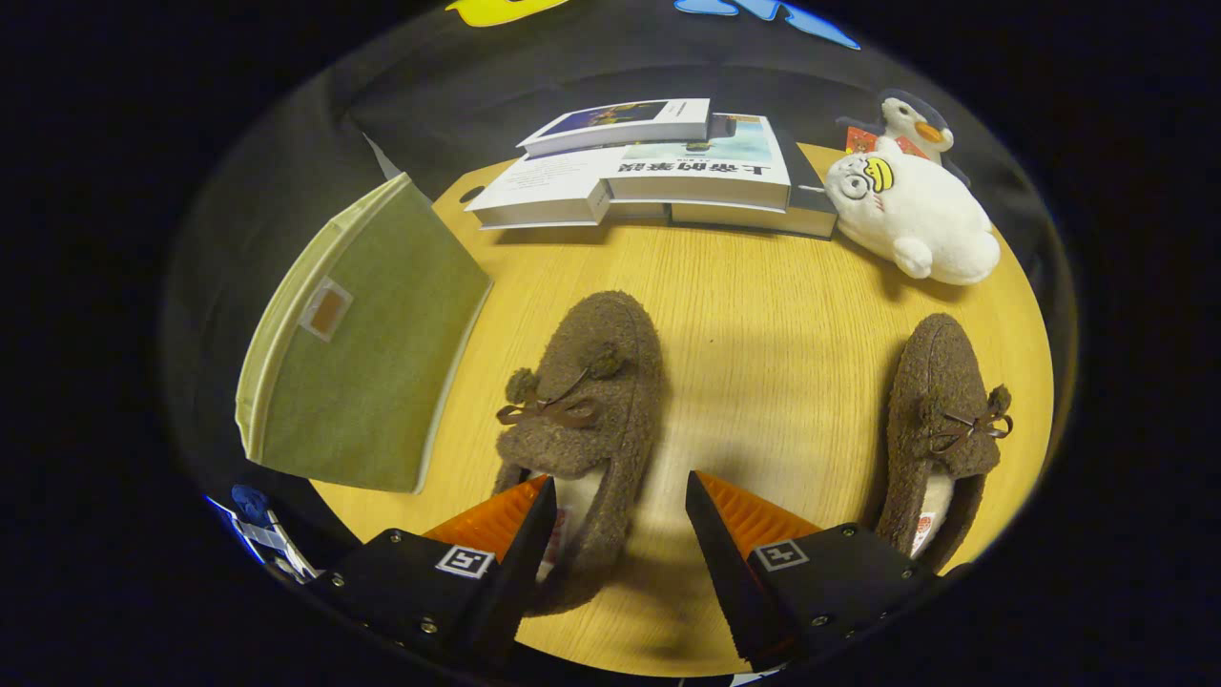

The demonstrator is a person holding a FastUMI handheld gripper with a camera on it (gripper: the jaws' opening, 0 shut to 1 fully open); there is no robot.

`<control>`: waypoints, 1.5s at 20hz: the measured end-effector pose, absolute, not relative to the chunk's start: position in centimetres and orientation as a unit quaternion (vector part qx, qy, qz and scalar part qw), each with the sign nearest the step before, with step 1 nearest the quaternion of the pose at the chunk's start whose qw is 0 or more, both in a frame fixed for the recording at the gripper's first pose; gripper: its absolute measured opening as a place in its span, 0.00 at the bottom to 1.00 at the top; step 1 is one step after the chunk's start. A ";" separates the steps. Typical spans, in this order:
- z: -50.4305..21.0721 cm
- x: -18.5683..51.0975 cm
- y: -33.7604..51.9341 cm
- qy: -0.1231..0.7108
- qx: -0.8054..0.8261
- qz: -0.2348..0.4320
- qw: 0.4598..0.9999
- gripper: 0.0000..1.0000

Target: Open the storage box then place both shoes into the box .Put the left shoe in first, then the right shoe, with the right side of both shoes facing outward in a uniform manner.

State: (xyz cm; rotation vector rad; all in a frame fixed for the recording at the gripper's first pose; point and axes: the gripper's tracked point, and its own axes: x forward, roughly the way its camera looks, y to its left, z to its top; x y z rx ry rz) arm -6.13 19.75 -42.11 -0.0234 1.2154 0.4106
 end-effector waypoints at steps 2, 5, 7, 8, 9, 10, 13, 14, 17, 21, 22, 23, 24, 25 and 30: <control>-43.1 -5.4 19.6 0.567 -0.019 0.178 0.804 0.78; -44.0 -5.2 21.1 0.575 0.015 0.181 0.798 0.43; -44.0 -4.8 20.7 0.577 0.017 0.173 0.798 0.22; -44.1 -4.5 20.7 0.577 0.035 0.160 0.800 0.22; -43.8 -4.5 20.4 0.580 0.037 0.149 0.800 0.02; -43.4 -4.4 19.9 0.582 0.038 0.140 0.800 0.02; -41.2 -4.2 20.2 0.582 0.061 0.147 0.797 0.02; -40.1 -3.9 20.3 0.578 0.067 0.150 0.800 0.02; -36.2 -2.7 21.1 0.559 0.081 0.163 0.809 0.02; -30.7 -1.2 22.9 0.531 0.103 0.178 0.822 0.02; -29.4 -1.0 23.5 0.526 0.105 0.184 0.823 0.02; -28.2 -0.7 24.1 0.521 0.104 0.192 0.825 0.02; -27.0 -0.6 24.9 0.517 0.104 0.200 0.826 0.02; -25.9 -0.5 25.8 0.513 0.104 0.209 0.826 0.02; -21.7 -0.4 31.0 0.503 0.111 0.256 0.818 0.02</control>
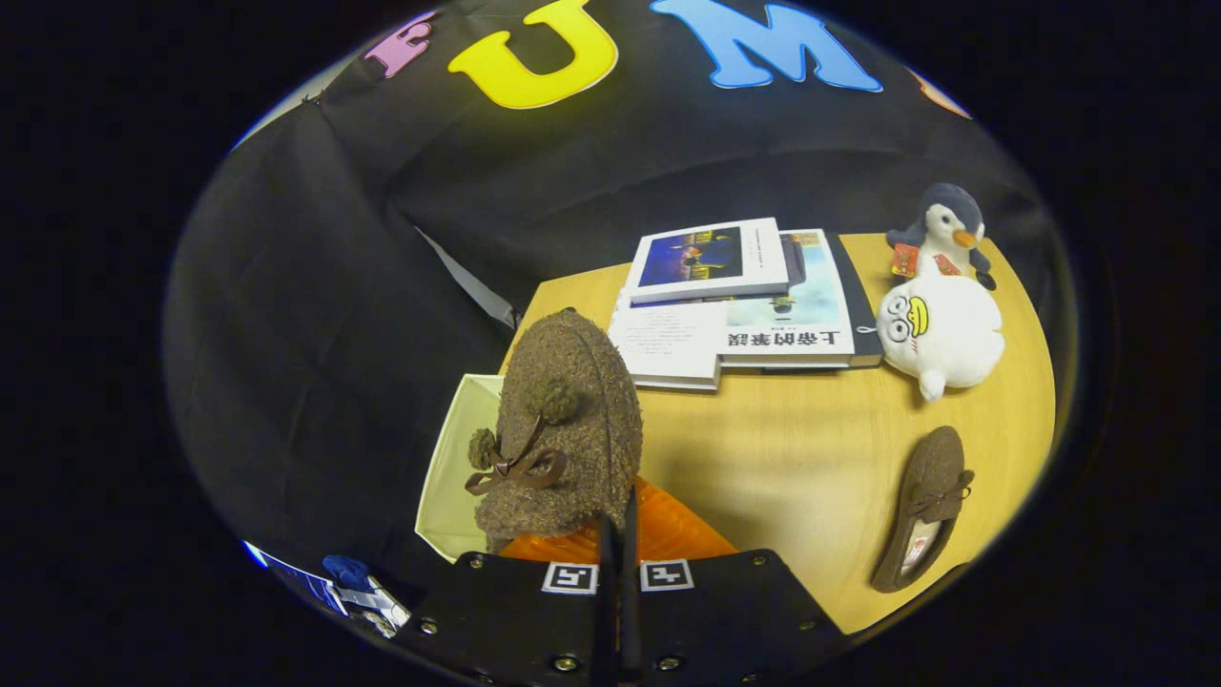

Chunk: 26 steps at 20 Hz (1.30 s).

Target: Open the storage box then place both shoes into the box .Put the left shoe in first, then the right shoe, with the right side of both shoes facing outward in a uniform manner.

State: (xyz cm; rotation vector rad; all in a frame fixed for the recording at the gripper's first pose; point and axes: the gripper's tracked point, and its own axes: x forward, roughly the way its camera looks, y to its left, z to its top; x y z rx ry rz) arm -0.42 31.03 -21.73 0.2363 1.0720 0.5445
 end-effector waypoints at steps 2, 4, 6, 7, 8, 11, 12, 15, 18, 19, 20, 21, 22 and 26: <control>-20.9 -0.4 33.4 0.503 0.108 0.272 0.813 0.02; -20.7 -0.6 35.4 0.507 0.101 0.283 0.808 0.02; -20.9 -0.9 37.6 0.511 0.096 0.296 0.801 0.02; -21.2 -1.0 38.6 0.515 0.092 0.300 0.797 0.02; -21.5 -1.1 39.5 0.518 0.086 0.304 0.795 0.02; -22.5 -1.6 41.9 0.527 0.058 0.316 0.787 0.02; -23.1 -1.8 42.5 0.531 0.048 0.318 0.784 0.02; -25.2 -2.1 44.3 0.548 0.022 0.315 0.774 0.02; -28.0 -2.4 45.6 0.566 -0.011 0.304 0.766 0.02; -28.6 -2.5 45.8 0.570 -0.021 0.300 0.765 0.02; -29.2 -2.6 46.1 0.572 -0.029 0.299 0.764 0.02; -29.7 -2.7 46.4 0.575 -0.034 0.297 0.761 0.02; -30.3 -2.9 46.7 0.580 -0.038 0.295 0.759 0.02; -31.6 -3.0 47.2 0.590 -0.053 0.288 0.753 0.02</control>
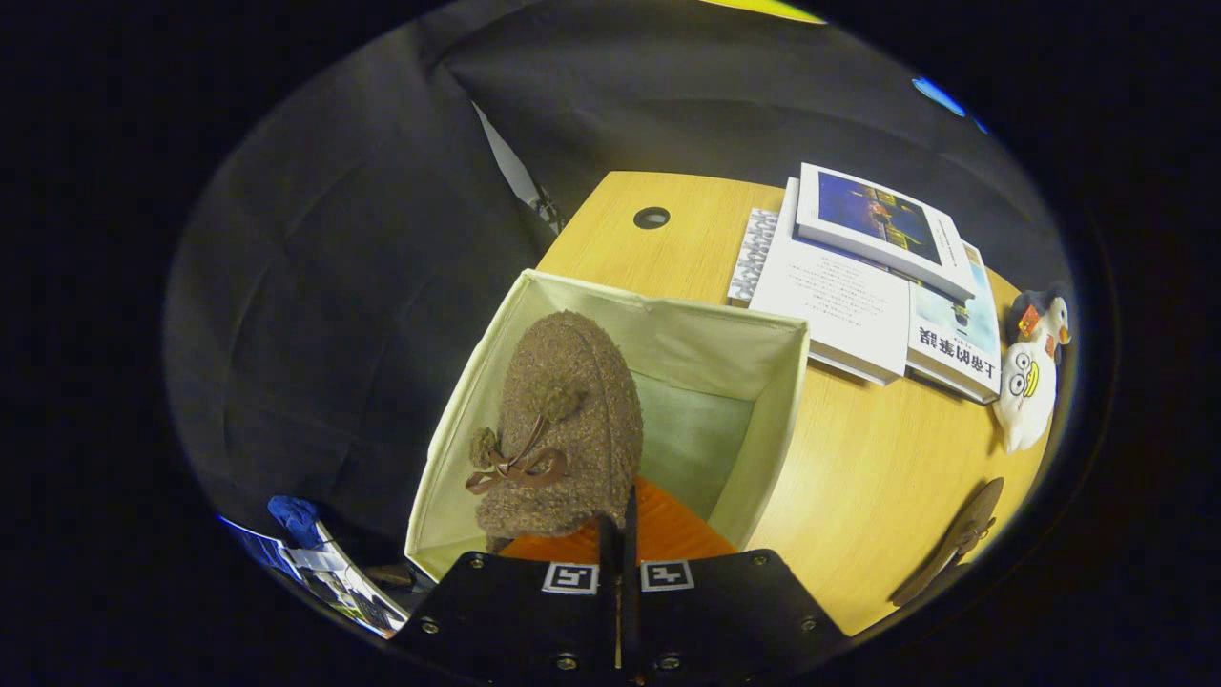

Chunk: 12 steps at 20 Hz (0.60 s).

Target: Open the storage box then place both shoes into the box .Put the left shoe in first, then the right shoe, with the right side of both shoes facing outward in a uniform manner.

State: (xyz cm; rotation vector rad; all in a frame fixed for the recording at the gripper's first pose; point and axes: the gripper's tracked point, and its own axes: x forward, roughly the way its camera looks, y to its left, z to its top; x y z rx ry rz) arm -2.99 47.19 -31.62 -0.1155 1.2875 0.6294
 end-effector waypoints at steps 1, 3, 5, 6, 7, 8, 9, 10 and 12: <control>-31.6 -3.0 47.4 0.589 -0.053 0.291 0.752 0.02; -32.2 -3.1 47.9 0.584 -0.056 0.301 0.752 0.14; -30.2 -2.2 47.0 0.566 -0.074 0.300 0.764 0.32; -30.1 -2.2 47.5 0.554 -0.078 0.317 0.766 0.32; -29.5 -1.9 47.3 0.542 -0.087 0.325 0.770 0.54; -29.0 -1.9 47.2 0.533 -0.086 0.333 0.773 0.76; -27.8 -1.8 47.1 0.525 -0.085 0.339 0.776 0.98; -27.1 -1.8 46.9 0.520 -0.082 0.342 0.778 0.97; -26.0 -1.9 46.2 0.516 -0.070 0.347 0.780 0.97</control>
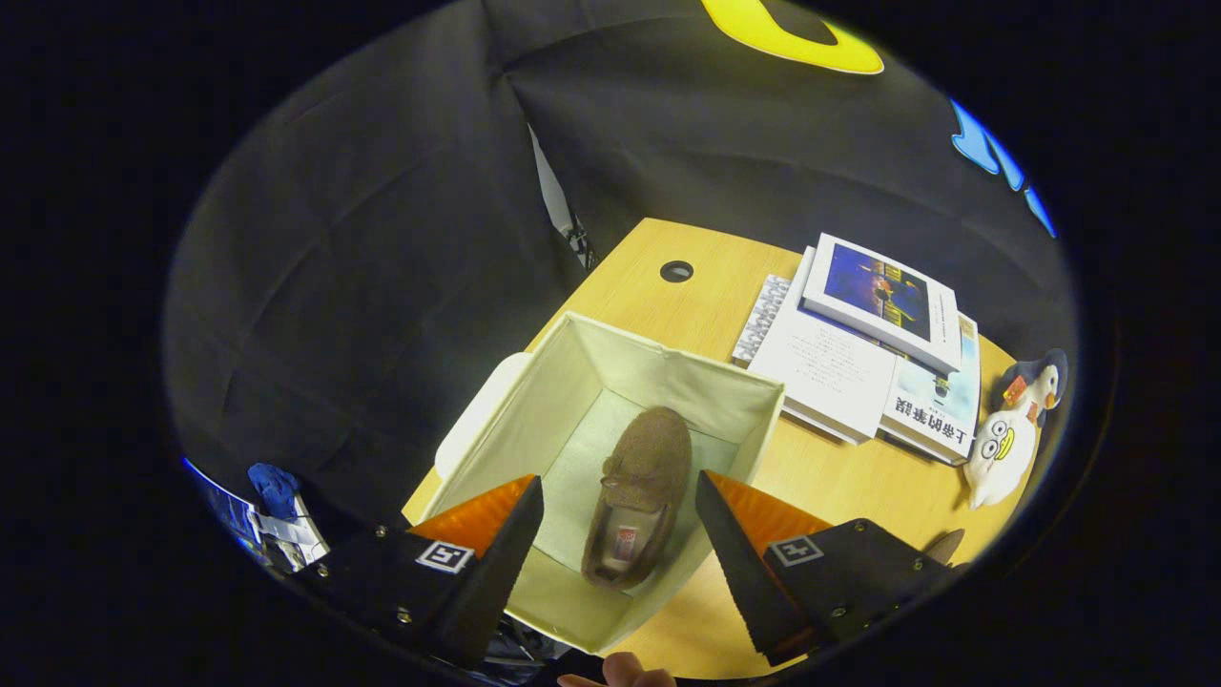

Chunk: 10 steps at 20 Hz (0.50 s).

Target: Open the storage box then place both shoes into the box .Put the left shoe in first, then the right shoe, with the right side of both shoes facing outward in a uniform manner.

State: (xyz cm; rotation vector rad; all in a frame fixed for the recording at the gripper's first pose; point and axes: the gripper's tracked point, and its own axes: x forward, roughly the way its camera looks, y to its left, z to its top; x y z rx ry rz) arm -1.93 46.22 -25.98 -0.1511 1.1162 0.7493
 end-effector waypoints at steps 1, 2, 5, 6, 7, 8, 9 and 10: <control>-25.3 -2.0 45.7 0.516 -0.063 0.348 0.780 0.97; -24.6 -2.0 45.0 0.514 -0.056 0.350 0.781 0.97; -22.7 -2.0 43.1 0.502 -0.035 0.360 0.786 0.97; -22.3 -2.1 42.5 0.497 -0.024 0.367 0.786 0.97; -21.9 -2.3 41.7 0.492 -0.011 0.370 0.788 0.97; -21.6 -2.5 40.9 0.487 0.003 0.372 0.790 0.97; -21.4 -2.5 40.0 0.483 0.012 0.373 0.792 0.97; -21.4 -2.5 38.8 0.478 0.019 0.373 0.795 0.97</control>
